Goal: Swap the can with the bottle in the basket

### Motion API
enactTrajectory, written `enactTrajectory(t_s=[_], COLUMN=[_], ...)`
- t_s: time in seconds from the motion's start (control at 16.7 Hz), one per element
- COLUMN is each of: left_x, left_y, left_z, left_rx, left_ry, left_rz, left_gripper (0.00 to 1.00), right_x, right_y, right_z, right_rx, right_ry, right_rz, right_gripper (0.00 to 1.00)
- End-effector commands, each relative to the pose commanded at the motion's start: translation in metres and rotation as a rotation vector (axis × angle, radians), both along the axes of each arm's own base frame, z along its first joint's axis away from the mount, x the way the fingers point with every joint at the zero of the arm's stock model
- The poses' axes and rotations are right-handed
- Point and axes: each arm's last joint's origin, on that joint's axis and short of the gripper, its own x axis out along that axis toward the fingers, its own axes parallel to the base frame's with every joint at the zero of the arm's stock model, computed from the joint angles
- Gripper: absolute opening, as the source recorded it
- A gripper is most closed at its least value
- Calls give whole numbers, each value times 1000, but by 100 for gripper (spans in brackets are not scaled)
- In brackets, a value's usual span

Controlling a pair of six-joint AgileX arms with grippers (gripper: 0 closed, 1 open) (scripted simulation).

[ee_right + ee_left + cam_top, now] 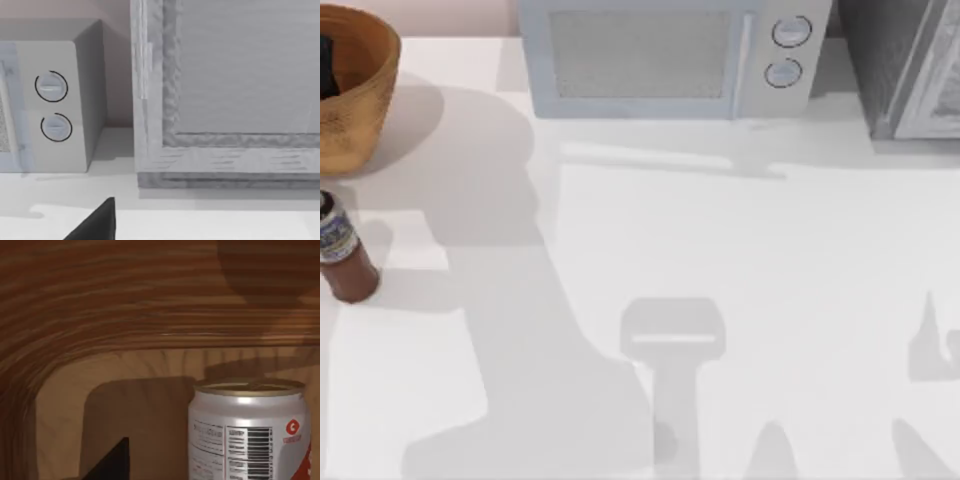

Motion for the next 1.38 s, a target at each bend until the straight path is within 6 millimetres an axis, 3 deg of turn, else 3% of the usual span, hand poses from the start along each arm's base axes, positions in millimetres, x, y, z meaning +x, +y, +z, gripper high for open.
enactTrajectory(t_s=[0.18,0.48,1.26,1.38], left_x=[3,4,4,4], left_y=[-3,-3,-3,-3], left_z=[-13,-15,-15,-15], left_rx=[0,0,0,0], left_ry=[0,0,0,0], left_rz=[0,0,0,0], left_gripper=[100,100,2,0], right_x=[0,0,0,0], right_y=[0,0,0,0], right_z=[0,0,0,0], right_rx=[0,0,0,0], right_ry=[0,0,0,0], right_rz=[0,0,0,0], right_gripper=[100,100,100,100])
